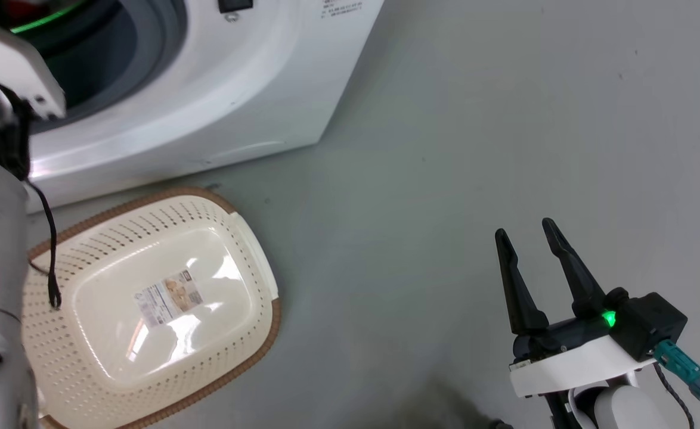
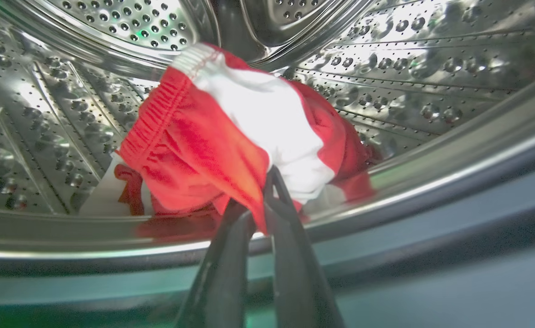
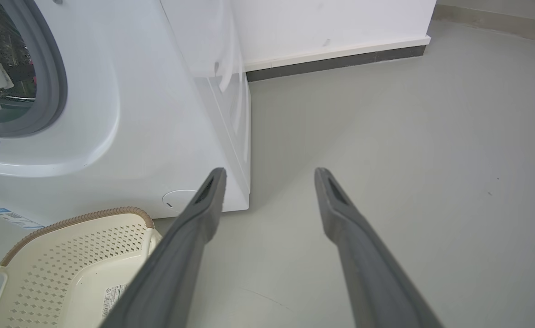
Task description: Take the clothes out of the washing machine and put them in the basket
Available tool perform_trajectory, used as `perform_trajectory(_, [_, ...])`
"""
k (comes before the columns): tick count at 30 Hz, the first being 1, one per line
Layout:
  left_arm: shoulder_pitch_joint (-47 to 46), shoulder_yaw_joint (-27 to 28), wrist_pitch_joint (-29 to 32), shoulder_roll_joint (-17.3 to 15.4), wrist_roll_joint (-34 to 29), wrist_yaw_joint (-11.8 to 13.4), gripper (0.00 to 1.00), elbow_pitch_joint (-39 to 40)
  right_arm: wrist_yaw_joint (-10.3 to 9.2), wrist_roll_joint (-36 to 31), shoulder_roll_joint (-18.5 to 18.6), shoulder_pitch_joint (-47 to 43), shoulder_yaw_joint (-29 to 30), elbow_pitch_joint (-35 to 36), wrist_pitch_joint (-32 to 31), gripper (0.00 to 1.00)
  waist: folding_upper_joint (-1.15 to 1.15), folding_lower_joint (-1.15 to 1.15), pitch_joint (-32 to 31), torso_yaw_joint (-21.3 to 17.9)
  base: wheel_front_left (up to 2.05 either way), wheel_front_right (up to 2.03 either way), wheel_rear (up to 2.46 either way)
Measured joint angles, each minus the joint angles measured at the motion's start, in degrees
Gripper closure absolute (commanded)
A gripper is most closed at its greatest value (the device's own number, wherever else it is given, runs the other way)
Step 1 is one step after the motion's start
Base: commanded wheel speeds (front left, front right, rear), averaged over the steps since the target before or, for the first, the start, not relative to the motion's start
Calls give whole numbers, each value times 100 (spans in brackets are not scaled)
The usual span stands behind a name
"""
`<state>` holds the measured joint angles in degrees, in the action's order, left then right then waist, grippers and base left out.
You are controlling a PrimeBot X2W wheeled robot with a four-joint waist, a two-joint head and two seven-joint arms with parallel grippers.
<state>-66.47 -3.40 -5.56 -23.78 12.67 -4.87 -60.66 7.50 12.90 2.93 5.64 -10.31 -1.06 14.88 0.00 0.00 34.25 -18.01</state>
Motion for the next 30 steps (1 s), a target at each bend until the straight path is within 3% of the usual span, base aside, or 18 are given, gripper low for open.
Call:
perform_trajectory(5, [498,0,-766,221,98,-56,100,-205,0,-74,-2,-55,80,-65,-77,0,0,0,-403,141,0,0,0])
perform_trajectory(10, [1034,1,-933,435,112,-45,100,-9,0,-154,-3,-236,178,-62,-226,0,0,-1,-871,299,0,0,0])
perform_trajectory(30, [3538,641,-949,1214,-254,-31,100,3059,0,-333,-2,-941,444,242,-749,0,0,-2,-2445,979,0,0,0])
